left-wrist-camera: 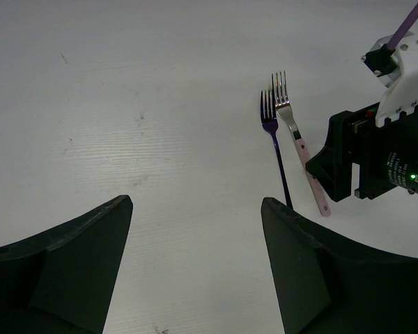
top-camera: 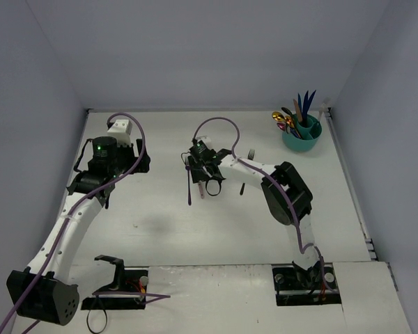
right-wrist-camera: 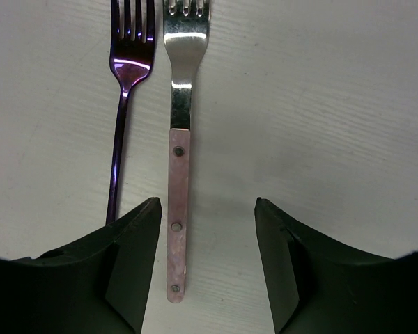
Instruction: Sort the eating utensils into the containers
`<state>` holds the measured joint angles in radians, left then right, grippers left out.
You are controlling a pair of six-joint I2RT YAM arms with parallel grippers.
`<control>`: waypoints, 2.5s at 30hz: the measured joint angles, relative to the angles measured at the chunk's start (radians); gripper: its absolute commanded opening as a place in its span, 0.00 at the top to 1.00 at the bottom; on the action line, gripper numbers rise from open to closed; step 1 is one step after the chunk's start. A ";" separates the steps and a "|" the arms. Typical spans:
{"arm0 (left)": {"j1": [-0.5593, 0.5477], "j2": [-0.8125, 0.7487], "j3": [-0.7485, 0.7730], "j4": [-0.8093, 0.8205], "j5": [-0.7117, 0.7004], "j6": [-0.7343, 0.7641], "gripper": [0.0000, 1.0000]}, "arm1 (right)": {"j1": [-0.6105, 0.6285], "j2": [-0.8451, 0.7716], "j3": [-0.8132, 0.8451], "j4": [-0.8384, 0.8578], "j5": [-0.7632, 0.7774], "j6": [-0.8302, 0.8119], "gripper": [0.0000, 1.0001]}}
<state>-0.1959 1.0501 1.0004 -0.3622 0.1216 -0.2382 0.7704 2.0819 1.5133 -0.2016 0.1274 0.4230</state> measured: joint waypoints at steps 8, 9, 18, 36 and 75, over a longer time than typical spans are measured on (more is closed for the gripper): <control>0.000 0.001 0.000 0.000 0.000 0.000 0.28 | 0.016 0.082 0.077 -0.001 0.004 0.000 0.53; 0.000 0.001 0.000 0.000 -0.001 0.000 0.28 | 0.016 0.089 0.084 -0.002 0.008 -0.001 0.56; 0.000 0.003 0.000 -0.001 -0.016 0.000 0.28 | 0.014 0.129 0.126 0.006 0.051 -0.004 1.00; 0.000 0.010 0.000 -0.007 -0.023 -0.001 0.28 | -0.165 -0.245 0.008 0.082 0.089 -0.170 1.00; 0.000 0.075 0.000 -0.007 0.002 -0.002 0.28 | -1.060 -0.029 -0.021 0.848 -0.403 -0.370 1.00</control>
<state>-0.1959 1.1249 1.0004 -0.3689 0.1235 -0.2398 -0.2893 2.0533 1.4920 0.6460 -0.2757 0.0534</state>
